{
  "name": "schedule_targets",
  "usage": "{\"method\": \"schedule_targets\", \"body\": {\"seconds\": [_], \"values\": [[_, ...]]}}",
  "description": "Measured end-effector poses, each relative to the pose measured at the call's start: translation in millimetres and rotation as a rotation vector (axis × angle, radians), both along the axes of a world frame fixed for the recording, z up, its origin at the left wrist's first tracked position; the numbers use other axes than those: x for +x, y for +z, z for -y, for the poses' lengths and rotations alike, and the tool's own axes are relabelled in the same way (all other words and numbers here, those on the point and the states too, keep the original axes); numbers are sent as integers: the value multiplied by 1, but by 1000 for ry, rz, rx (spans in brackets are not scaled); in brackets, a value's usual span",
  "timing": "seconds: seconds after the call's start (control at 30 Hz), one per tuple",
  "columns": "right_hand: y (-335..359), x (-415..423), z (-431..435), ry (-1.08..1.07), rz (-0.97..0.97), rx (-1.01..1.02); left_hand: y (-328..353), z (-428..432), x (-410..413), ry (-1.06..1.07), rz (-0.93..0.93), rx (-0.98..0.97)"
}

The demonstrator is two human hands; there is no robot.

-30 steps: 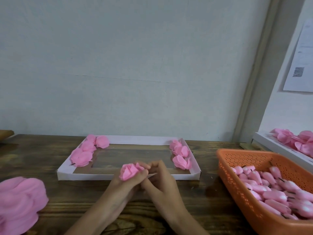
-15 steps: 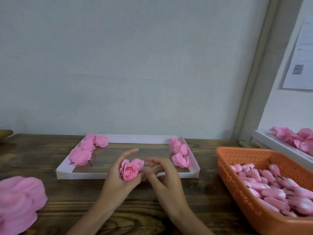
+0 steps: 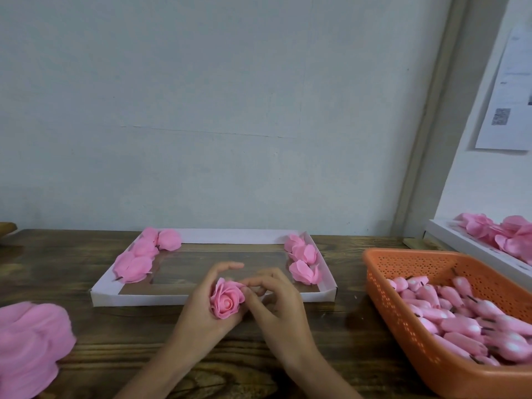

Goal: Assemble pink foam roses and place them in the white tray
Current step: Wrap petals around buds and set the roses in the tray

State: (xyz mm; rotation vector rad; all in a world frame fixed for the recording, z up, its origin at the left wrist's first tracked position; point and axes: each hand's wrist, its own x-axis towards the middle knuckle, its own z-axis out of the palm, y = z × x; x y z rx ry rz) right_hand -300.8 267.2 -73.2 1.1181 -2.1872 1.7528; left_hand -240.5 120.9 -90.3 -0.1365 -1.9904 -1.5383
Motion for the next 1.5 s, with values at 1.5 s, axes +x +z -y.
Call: {"method": "schedule_targets", "body": {"seconds": [1.5], "values": [[1, 4, -2, 92, 17, -47, 5, 5, -1, 35, -61, 146]]}}
